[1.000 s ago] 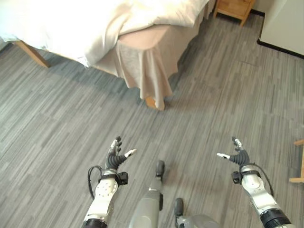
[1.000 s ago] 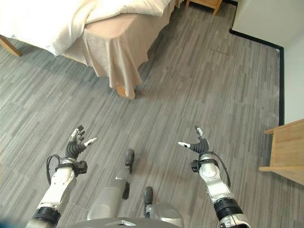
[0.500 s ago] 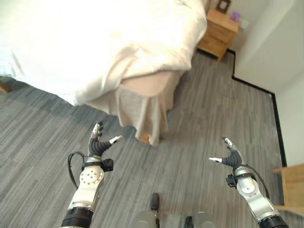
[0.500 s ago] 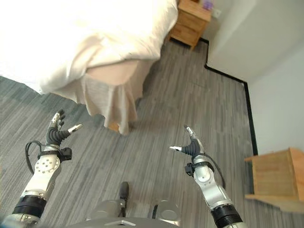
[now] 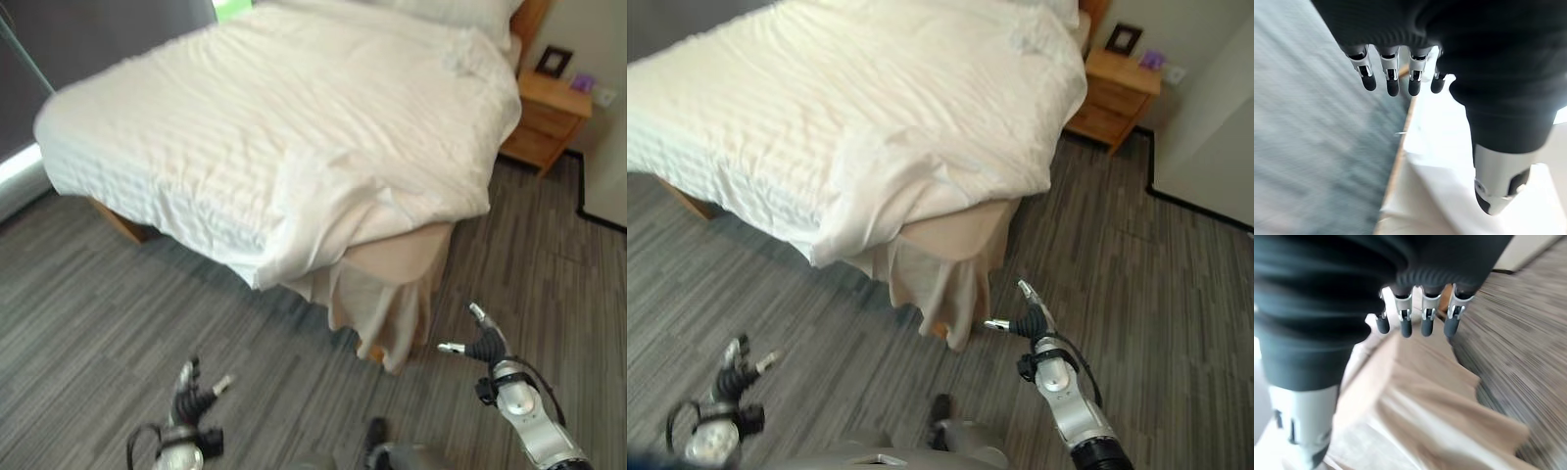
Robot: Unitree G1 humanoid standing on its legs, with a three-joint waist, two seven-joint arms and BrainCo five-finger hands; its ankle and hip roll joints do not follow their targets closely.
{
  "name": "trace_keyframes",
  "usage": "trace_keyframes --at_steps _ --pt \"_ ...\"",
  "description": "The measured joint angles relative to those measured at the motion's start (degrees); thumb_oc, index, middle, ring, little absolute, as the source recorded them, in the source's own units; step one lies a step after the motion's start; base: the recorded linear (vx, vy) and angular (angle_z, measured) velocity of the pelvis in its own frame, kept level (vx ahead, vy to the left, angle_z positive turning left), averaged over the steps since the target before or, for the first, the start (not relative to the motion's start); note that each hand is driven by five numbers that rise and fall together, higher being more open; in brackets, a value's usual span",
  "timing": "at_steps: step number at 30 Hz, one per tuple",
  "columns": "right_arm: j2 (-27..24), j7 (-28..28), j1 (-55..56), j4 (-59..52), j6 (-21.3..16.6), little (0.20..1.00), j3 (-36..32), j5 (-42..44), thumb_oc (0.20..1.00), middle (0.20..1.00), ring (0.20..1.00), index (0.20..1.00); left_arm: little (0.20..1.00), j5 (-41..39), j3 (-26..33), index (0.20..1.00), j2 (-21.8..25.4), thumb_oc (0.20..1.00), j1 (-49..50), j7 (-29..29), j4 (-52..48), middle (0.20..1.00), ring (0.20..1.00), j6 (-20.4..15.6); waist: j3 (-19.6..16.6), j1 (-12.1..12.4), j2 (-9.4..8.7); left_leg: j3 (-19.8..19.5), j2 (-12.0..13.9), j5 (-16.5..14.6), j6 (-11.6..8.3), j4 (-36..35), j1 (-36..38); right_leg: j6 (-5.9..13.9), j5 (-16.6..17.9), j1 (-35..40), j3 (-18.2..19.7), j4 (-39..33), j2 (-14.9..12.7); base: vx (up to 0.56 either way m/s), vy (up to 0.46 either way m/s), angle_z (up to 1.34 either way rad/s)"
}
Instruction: Making the bed.
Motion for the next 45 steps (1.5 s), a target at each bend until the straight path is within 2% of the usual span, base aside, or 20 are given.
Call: trace_keyframes --at_steps 1,3,4,5,6,7,8,11,14,16,19,24,26,27,28,31,33,40,42,45 --pt "-0.11 -0.06 -1.23 0.4 0.14 1.0 -0.05 0.01 1.0 1.0 1.0 1.0 1.0 -0.01 -0.7 1.0 1.18 1.0 -1.85 -0.44 -0.25 1.0 1.0 -0.48 1.22 -0.35 -0.43 -2.01 2.2 -0.26 0.47 -4.02 -3.63 2.45 1.04 1.45 0.0 -1.47 -2.0 0.25 0.043 -0.28" --pt "-0.14 -0.29 -0.81 -0.07 0.07 1.0 -0.43 0.49 1.0 1.0 1.0 1.0 1.0 0.0 -1.36 1.0 1.11 1.0 -3.47 -0.62 -0.38 1.0 1.0 -0.53 2.33 -2.56 -0.49 -6.83 6.39 4.63 1.65 -43.57 0.99 5.29 0.05 6.48 0.48 -5.91 -4.6 0.2 0.053 0.12" --pt "-1.29 -0.37 -0.98 -0.08 -0.03 1.0 -0.65 0.98 1.0 1.0 1.0 1.0 1.0 0.0 -1.5 1.0 0.69 1.0 -4.29 -0.82 -0.1 1.0 1.0 -0.51 3.03 -3.56 1.39 -10.94 7.17 7.99 0.11 -58.83 3.46 6.39 -0.03 10.49 1.19 -9.31 -5.07 0.21 0.041 -0.19" --pt "-3.0 -0.37 -0.83 -0.05 -0.01 1.0 -0.63 0.98 1.0 1.0 1.0 1.0 1.0 -0.01 -1.43 1.0 0.47 1.0 -4.43 -0.82 -0.07 1.0 1.0 -0.54 3.4 -3.43 2.76 -12.64 6.95 8.11 0.31 -59.61 3.43 7.34 -0.11 12.96 2.56 -11.75 -5.17 0.18 0.046 -0.48" --pt "-4.32 -0.55 -0.75 -0.1 -0.04 1.0 -0.56 0.98 1.0 1.0 1.0 1.0 1.0 0.0 -1.35 1.0 0.42 1.0 -3.69 -0.83 -0.07 1.0 1.0 -0.49 2.69 -3.24 5.14 -14.27 6.27 7.77 0.48 -57.57 4.0 9.86 -0.64 15.22 3.47 -13.7 -5.41 0.25 0.094 -0.51" --pt "-4.37 -0.81 -0.4 -0.2 -0.04 1.0 -0.49 0.99 1.0 1.0 1.0 1.0 1.0 -0.01 -1.1 1.0 0.67 1.0 -4.3 -0.8 -0.09 1.0 1.0 -0.48 3.03 -3.15 4.53 -15.52 3.8 10.03 -0.14 -55.71 4.29 12.48 -1.61 16.62 5.54 -14.53 -6.74 0.23 0.149 -0.38" --pt "-4.3 -0.78 0.22 -0.52 -0.17 1.0 -0.53 0.98 1.0 1.0 1.0 1.0 1.0 0.0 -1.12 1.0 1.04 1.0 -5.29 -0.87 -1.22 1.0 1.0 -0.5 3.21 -3.19 3.07 -14.86 1.53 10.47 -0.18 -55.18 4.45 13.27 -2.13 16.78 7.83 -14.44 -8.65 0.24 0.187 -0.14" --pt "-3.14 -0.74 -0.37 -1.85 -0.2 1.0 -0.72 0.92 1.0 1.0 1.0 1.0 1.0 -0.01 -1.14 1.0 2.86 1.0 -5.58 -1.17 -5.42 1.0 1.0 -0.94 4.22 -1.81 1.11 -7.02 -0.56 16.55 3.58 -52.99 7.71 16.71 -4.14 18.36 8.61 -11.38 -13.05 0.18 0.238 -0.62" --pt "-2.86 -0.75 -1.31 -2.82 -0.29 1.0 -1.09 -0.21 1.0 1.0 1.0 1.0 1.0 0.03 -1.19 1.0 3.18 1.0 -5.59 -1.76 -5.45 1.0 1.0 -1.95 3.95 -1.74 0.05 -4.46 -1.38 16.66 3.75 -54.07 9.65 16.97 -4.34 19.04 8.64 -13.23 -13.16 0.11 0.187 -0.48" --pt "-2.91 -0.9 -1.75 -3.7 0.14 1.0 -1.86 -1.95 1.0 1.0 1.0 1.0 1.0 0.05 -1.28 1.0 4.11 1.0 -6.27 -1.81 -5.64 1.0 1.0 -2.06 3.99 -2.37 -1.66 -4.39 -2.24 18.53 6.75 -54.8 10.11 17.64 -2.97 19.08 8.53 -14.09 -13.45 0.18 0.242 -0.15" --pt "-2.78 -1.92 -1.28 -9.89 0.78 1.0 -5.32 -4.76 1.0 1.0 1.0 1.0 1.0 0.21 -1.36 1.0 4.57 1.0 -6.75 -1.8 -5.73 1.0 1.0 -2.04 3.75 -3.47 -3.7 -4.35 -2.35 18.77 7.97 -55.75 10.67 20.77 -1.26 18.3 8.44 -12.79 -13.71 0.15 0.155 -0.02" --pt "-4.33 -6.34 -1.47 -18.73 1.31 1.0 -11.22 -11.68 1.0 1.0 1.0 1.0 1.0 0.65 -1.07 1.0 7.39 1.0 -5.65 -1.31 -6.59 1.0 1.0 -2.06 1.9 -4.16 -6.41 -2.94 1.89 17.88 10.88 -59.54 16.96 21.5 -0.87 13.64 8.85 0.32 -10.76 0.12 0.178 -0.36" --pt "-4.48 -7.01 -6.46 -19.24 2.43 1.0 -9.81 -14.21 1.0 1.0 1.0 1.0 1.0 0.61 -1.3 1.0 7.48 1.0 -5.68 -0.04 -6.44 1.0 1.0 -1.94 2.11 -3.58 -5.93 -1.48 3.92 17.69 11.18 -59.66 17.17 22.31 -2.47 8.76 8.65 6.74 -9.99 0.07 -0.001 -0.54" --pt "-4.81 -8.12 -9.33 -19.25 2.44 1.0 -8.48 -15.33 1.0 1.0 1.0 1.0 1.0 0.63 -1.81 1.0 7.52 1.0 -5.87 0.09 -6.38 1.0 1.0 -1.93 2.04 -3.8 -5.5 -0.97 4.59 17.63 11.09 -59.66 17.27 21.52 -2.67 8.45 7.34 2.83 -10.23 0.08 -0.047 -0.38" --pt "-5.83 -9.19 -12.33 -19.43 2.17 1.0 -6.77 -15.96 1.0 1.0 1.0 1.0 1.0 0.61 -2.91 1.0 7.54 1.0 -6.86 0.14 -6.58 1.0 1.0 -2.1 1.9 -3.68 -5.46 -1.02 4.63 17.77 10.44 -59.68 17.36 21.01 -0.9 9.08 6.01 -5.0 -10.83 0.08 -0.046 -0.04" --pt "-5.6 -9.2 -16.47 -20.55 2.11 1.0 -2.59 -15.99 1.0 1.0 1.0 1.0 1.0 0.51 -2.94 1.0 6.11 1.0 -6.1 0.12 -7.07 1.0 1.0 -2.32 1.23 -2.48 -6.29 -0.61 3.6 16.93 9.16 -59.68 18.35 20.71 5.78 10.08 4.51 -14.05 -12.87 0.08 -0.058 0.09" --pt "-4.27 -8.56 -21.8 -16.49 2.31 1.0 5.16 -15.92 1.0 1.0 1.0 1.0 1.0 -0.08 -2.33 1.0 5.93 1.0 -2.5 -0.06 -7.33 1.0 1.0 -2.54 -0.7 0.52 -8.98 -1.22 1.86 16.01 7.58 -59.69 19.06 19.98 8.86 11.31 4.97 -15.17 -14.03 0.09 -0.036 0.18" --pt "-3.34 -5.71 -34.09 -2.1 3.76 1.0 16.39 -15.72 1.0 1.0 1.0 1.0 1.0 -2.31 -3.04 1.0 4.88 1.0 3.09 -0.93 -7.55 1.0 1.0 -2.62 -1.42 6.03 -7.66 -4.51 5.17 15.91 4.13 -59.17 18.65 18.77 7.36 13.09 1.99 -14.92 -10.29 0.09 -0.023 0.23" --pt "-2.89 -5.23 -38.55 3.14 3.84 1.0 18.76 -15.25 1.0 1.0 1.0 1.0 1.0 -2.48 -3.18 1.0 4.94 1.0 2.75 -1.02 -7.48 1.0 1.0 -2.72 -1.59 6.4 -7.85 -5.35 5.54 16.09 3.76 -59.02 18.38 18.47 7.02 12.9 1.3 -15.05 -9.95 0.05 -0.02 0.28" --pt "-2.12 -5.18 -42.65 10.18 4.38 1.0 20.32 -14.71 1.0 1.0 1.0 1.0 1.0 -4.58 -2.86 1.0 5.05 1.0 2.22 -0.95 -6.72 1.0 1.0 -3.24 -1.82 9.41 -8.28 -7.09 5.53 16.37 3.58 -58.81 17.01 18.41 6.69 12.76 -0.72 -15.07 -9.89 0.06 -0.013 0.32"
